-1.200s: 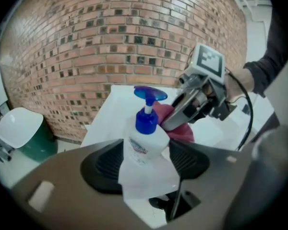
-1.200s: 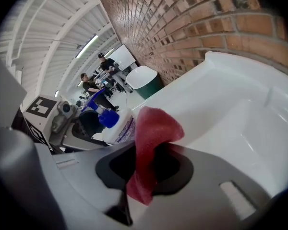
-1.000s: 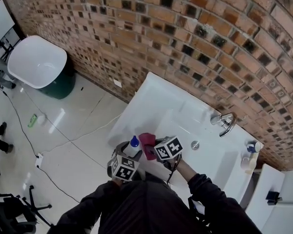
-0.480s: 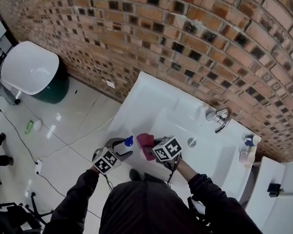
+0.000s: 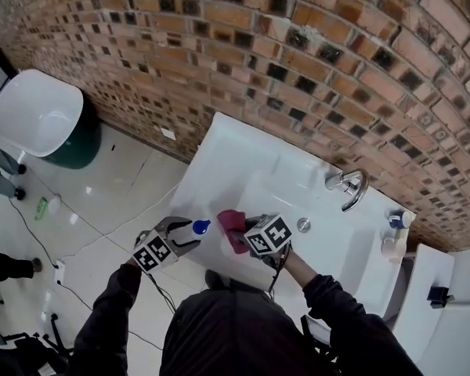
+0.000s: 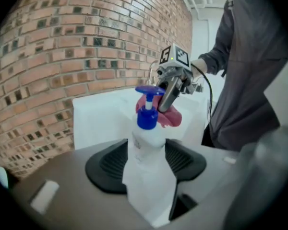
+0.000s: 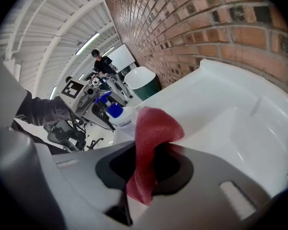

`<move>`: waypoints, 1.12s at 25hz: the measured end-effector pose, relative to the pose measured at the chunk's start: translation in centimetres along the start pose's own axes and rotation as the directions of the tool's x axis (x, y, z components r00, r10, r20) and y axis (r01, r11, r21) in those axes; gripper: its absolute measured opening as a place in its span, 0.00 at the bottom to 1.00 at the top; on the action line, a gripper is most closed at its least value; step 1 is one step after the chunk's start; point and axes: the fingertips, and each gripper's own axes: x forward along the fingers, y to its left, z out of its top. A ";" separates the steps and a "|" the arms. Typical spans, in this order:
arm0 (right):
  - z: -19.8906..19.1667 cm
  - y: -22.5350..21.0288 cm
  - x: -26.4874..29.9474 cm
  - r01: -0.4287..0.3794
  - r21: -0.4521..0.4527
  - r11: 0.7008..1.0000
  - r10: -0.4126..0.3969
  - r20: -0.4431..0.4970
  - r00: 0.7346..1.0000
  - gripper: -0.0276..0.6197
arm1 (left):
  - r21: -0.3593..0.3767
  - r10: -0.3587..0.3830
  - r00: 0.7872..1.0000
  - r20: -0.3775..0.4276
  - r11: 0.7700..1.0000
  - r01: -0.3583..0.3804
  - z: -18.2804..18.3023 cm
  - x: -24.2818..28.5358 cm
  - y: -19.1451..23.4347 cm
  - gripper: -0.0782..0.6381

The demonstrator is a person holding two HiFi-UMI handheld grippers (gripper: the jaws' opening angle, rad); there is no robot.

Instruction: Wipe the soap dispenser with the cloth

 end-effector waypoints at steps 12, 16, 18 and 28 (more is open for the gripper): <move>6.7 1.7 1.3 -0.186 -0.175 0.967 0.190 0.006 0.982 0.16 | -0.468 0.288 0.930 0.230 0.870 -0.153 3.4 -3.0 0.6 0.30; 5.5 0.9 3.4 -0.198 -0.164 0.966 0.188 -0.076 0.979 0.16 | -0.489 0.297 0.931 0.214 0.857 -0.161 2.9 -2.3 0.4 0.30; 4.4 0.2 4.8 -0.202 -0.138 0.970 0.187 -0.115 0.976 0.16 | -0.477 0.294 0.935 0.199 0.862 -0.170 2.7 -2.2 0.3 0.30; 0.3 -2.2 8.9 -0.115 -0.082 0.990 0.097 -0.197 0.976 0.16 | -0.450 0.303 0.938 0.166 0.870 -0.201 2.6 -1.9 0.2 0.30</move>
